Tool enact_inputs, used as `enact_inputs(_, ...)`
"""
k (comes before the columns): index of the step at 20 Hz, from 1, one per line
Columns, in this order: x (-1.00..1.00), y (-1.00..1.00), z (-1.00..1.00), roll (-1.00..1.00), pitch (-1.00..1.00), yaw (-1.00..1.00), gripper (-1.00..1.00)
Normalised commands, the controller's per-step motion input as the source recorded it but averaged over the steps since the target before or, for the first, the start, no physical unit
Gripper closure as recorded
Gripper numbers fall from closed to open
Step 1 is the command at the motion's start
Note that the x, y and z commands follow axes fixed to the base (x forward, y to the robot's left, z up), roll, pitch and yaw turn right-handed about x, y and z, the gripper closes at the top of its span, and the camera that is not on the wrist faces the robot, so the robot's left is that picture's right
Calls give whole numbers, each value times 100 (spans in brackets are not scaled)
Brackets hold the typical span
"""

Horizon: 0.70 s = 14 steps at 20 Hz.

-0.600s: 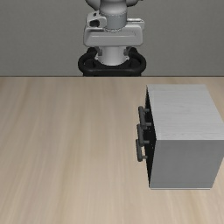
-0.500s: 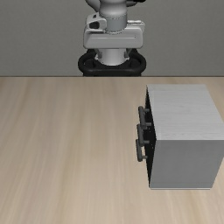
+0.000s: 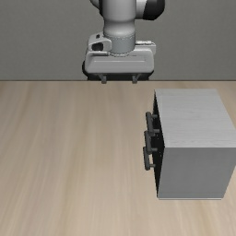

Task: Open the top layer of the cabinet

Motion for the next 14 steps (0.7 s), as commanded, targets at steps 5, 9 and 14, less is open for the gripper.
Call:
enact_inputs(5, 100, 0, 0, 0, 0, 0, -100)
enact_inputs(9, 50, 0, 0, 11, 0, 0, -100)
enact_inputs(14, 0, 0, 0, 45, 0, 0, -100)
